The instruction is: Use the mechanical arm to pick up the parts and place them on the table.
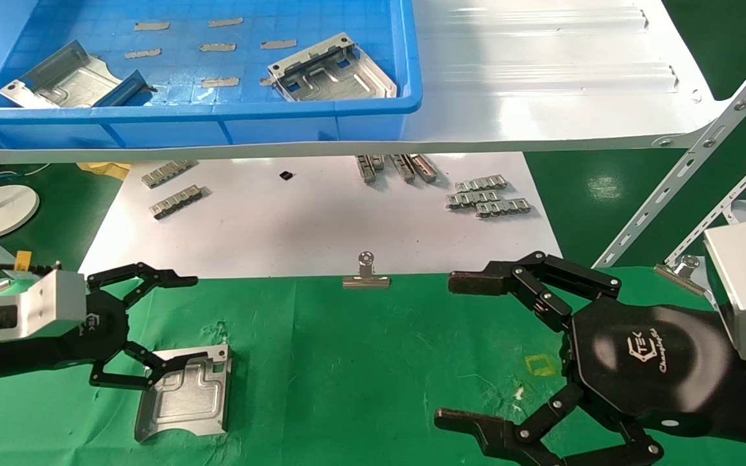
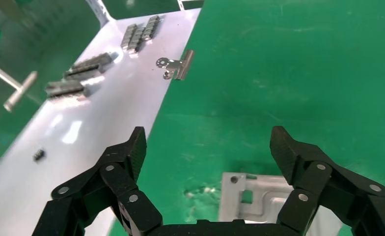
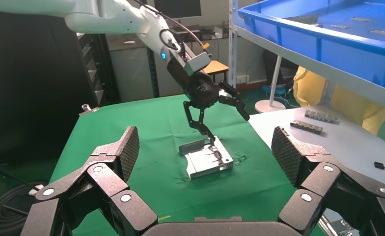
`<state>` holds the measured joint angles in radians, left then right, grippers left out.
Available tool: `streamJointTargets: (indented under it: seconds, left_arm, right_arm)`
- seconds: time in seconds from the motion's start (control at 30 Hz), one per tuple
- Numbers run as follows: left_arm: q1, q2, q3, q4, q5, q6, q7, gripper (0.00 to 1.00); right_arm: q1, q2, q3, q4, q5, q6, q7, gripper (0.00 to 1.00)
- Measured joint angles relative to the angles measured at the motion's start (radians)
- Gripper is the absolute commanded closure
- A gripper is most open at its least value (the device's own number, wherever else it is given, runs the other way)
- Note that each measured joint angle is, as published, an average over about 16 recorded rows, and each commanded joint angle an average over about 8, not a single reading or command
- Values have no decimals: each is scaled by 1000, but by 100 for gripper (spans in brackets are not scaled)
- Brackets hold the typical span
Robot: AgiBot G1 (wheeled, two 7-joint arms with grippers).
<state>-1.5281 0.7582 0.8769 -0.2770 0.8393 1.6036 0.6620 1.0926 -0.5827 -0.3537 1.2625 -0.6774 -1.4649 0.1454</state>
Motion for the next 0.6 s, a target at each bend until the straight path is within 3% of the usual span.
streamJointTargets:
  seconds: [0.6]
  left_arm:
    - [126, -41, -168, -282, -29, -31, -238, 0]
  right_arm:
    - [0, 0, 0, 0, 0, 0, 0, 0]
